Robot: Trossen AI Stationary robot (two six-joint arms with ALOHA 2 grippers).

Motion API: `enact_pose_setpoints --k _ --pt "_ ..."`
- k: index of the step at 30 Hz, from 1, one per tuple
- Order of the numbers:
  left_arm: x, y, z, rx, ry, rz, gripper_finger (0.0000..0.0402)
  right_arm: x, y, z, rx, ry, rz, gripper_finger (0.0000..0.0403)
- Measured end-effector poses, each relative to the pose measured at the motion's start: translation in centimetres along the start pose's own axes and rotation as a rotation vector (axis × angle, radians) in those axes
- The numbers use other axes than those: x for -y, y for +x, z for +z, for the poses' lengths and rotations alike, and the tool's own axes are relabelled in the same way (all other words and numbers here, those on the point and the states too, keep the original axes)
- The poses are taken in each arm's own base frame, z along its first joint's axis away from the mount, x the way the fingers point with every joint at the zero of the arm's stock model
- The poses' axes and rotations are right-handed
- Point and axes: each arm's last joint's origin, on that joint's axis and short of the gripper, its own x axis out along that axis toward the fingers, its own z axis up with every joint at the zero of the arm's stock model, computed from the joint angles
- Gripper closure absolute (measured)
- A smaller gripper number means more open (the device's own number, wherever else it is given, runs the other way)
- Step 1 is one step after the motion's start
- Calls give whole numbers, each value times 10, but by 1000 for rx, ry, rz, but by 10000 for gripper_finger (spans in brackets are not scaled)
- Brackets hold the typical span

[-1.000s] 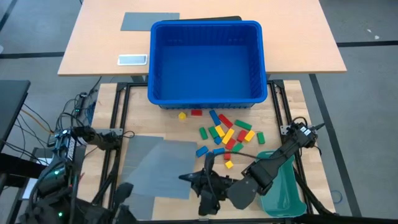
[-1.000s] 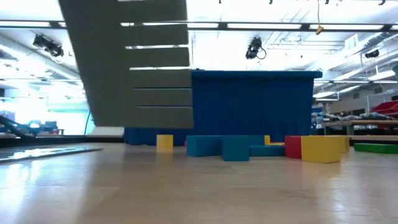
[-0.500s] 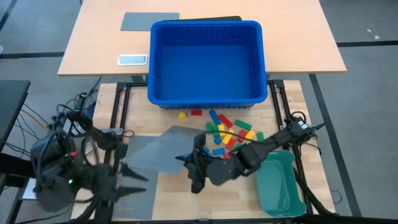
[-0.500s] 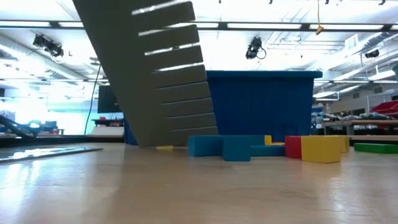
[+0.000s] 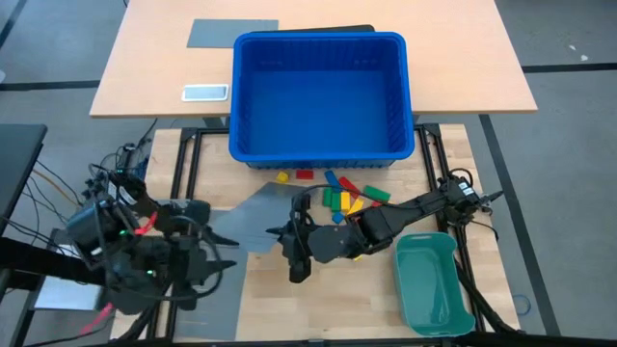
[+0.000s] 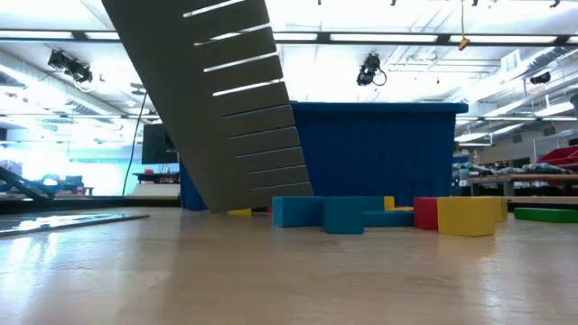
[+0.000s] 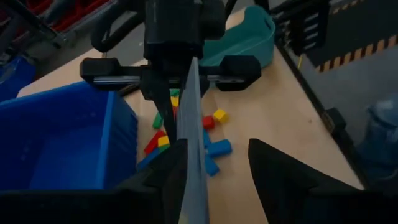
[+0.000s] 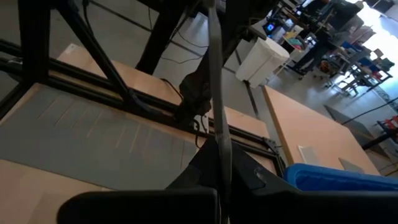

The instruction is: Sort Items/Unsort Items

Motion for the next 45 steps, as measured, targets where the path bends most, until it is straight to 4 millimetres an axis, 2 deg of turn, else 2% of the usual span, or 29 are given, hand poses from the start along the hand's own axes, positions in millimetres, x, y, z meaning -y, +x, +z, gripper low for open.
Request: enact_pose_setpoints --k 6,10,14,19,20,24,30,40,45 --pt "1 17 2 -69 -8 -71 225 0 0 0 1 -1 7 403" --pt "2 29 4 -105 -23 -81 245 -3 -2 1 4 -3 13 403" --pt "0 35 5 -130 -35 -117 291 -5 -3 1 7 -4 20 403" --pt "-1 44 2 -166 -31 -119 380 -6 -2 -1 -7 -13 25 403" --pt "-1 45 2 -170 -30 -117 388 -7 -2 -1 -10 -16 27 402" --pt "-3 46 2 -165 -4 -77 394 -7 -2 -2 -16 -11 11 386" --pt "-12 41 1 -124 -1 50 398 -16 -13 6 0 28 -86 334" --pt "-29 25 -1 -55 -32 187 398 -39 -43 19 5 -1 -317 258" --pt "-39 16 -2 -13 -77 259 398 -49 -70 27 10 -10 -391 236"
